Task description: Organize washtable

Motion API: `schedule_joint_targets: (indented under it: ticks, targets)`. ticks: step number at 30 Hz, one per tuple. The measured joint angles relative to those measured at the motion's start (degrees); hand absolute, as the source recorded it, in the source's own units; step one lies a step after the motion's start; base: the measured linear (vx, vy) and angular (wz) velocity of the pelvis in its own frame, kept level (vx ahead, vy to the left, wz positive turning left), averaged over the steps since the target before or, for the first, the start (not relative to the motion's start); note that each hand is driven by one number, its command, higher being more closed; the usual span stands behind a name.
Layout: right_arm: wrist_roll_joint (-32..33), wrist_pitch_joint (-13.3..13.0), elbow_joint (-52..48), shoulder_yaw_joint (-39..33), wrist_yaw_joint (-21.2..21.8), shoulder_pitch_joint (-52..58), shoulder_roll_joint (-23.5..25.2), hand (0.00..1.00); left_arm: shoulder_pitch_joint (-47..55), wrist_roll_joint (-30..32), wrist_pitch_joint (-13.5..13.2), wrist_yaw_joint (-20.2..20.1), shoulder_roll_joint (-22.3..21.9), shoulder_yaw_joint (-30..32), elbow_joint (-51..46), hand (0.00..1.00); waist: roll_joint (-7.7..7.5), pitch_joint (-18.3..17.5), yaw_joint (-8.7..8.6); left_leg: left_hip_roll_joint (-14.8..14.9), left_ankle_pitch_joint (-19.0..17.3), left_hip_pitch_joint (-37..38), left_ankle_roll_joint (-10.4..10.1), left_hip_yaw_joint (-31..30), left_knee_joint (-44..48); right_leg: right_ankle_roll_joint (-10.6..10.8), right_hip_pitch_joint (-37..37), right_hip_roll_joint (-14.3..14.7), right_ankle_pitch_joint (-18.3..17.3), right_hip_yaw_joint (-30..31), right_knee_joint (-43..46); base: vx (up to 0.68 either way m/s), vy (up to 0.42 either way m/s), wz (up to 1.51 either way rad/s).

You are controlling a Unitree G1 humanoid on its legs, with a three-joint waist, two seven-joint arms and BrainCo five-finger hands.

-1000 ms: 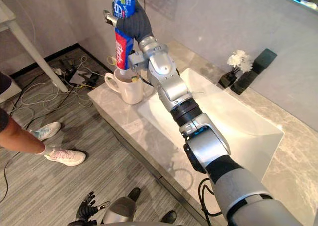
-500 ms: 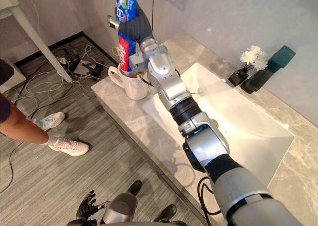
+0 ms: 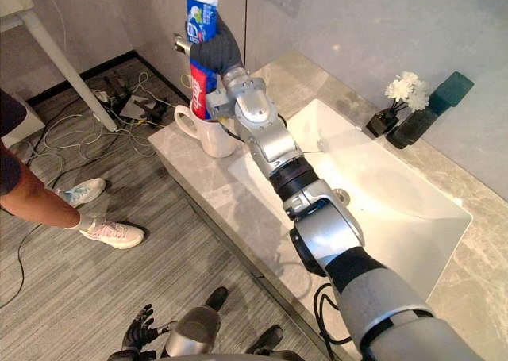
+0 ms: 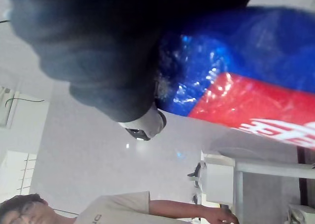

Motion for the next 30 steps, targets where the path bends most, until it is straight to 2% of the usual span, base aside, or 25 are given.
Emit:
schedule_joint_targets:
  ticks: [30]
  targets:
    - [-0.6, 0.0, 0.1, 0.2, 0.1, 4.4, 0.0, 0.0, 0.0, -1.1, 0.0, 0.1, 0.0, -0.3, 0.5, 0.0, 0.03, 0.0, -0.13, 0.0, 0.0, 0.7, 0.0, 0.9, -0.2, 0.0, -0.1, -0.4, -0.1, 0.9, 0.8, 0.0, 0.004, -0.01]
